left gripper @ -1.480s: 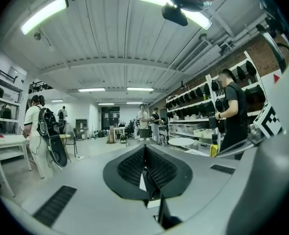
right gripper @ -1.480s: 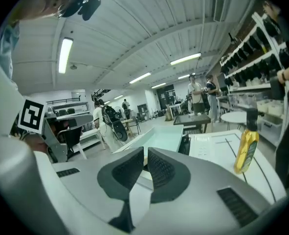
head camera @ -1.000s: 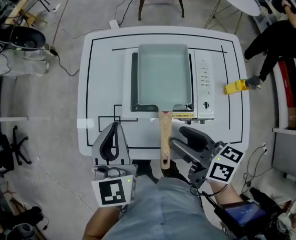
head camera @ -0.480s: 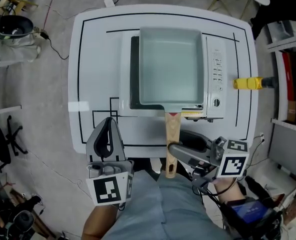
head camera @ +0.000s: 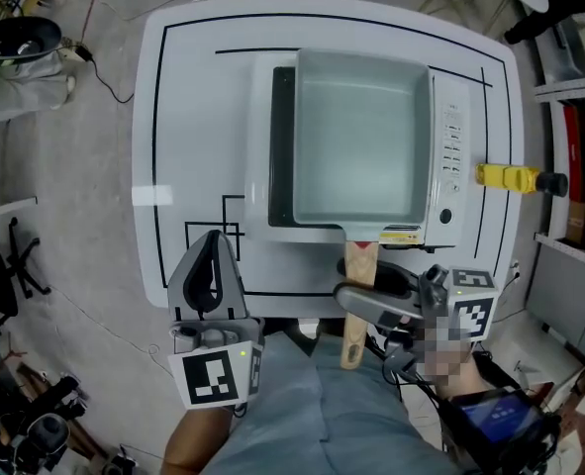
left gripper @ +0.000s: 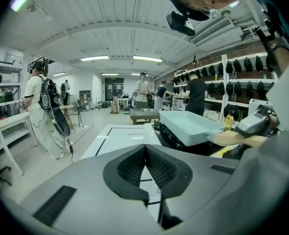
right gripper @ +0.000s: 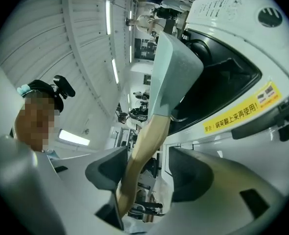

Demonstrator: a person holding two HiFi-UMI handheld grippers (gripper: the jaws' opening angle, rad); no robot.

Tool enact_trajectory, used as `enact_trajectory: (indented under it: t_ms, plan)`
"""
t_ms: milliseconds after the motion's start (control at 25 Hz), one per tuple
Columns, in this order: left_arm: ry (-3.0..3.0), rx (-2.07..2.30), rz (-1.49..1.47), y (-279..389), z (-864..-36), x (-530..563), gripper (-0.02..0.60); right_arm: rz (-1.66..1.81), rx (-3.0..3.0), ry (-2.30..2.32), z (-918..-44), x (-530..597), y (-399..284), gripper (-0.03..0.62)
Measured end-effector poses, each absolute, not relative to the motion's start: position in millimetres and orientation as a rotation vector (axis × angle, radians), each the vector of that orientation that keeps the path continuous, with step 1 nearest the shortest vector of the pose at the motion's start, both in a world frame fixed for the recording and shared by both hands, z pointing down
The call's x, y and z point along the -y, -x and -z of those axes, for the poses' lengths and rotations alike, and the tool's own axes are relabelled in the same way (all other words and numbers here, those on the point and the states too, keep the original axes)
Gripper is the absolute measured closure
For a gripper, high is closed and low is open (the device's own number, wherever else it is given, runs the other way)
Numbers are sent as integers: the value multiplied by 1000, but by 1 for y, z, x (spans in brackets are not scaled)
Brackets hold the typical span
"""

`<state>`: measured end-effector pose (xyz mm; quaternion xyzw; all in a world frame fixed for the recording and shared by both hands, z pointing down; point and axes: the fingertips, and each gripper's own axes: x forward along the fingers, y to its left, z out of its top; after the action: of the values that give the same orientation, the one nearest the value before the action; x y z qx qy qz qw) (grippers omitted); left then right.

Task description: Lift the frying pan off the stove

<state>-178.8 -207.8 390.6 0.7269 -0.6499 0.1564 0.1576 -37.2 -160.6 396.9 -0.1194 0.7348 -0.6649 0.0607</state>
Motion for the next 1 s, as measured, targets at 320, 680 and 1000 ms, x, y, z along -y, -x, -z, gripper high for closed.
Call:
enact_trajectory:
  t_ms: [320, 680, 1000]
  plan:
    - [-2060, 1852, -452, 186, -400, 220, 565, 2078, -2181, 313, -401, 169, 45, 356]
    - [-2060, 1846, -453, 186, -403, 228, 565, 2119, -2152, 287, -399, 174, 48, 399]
    - [-2059, 1838, -455, 185, -405, 229, 565, 2156, -2103, 256, -399, 173, 50, 410]
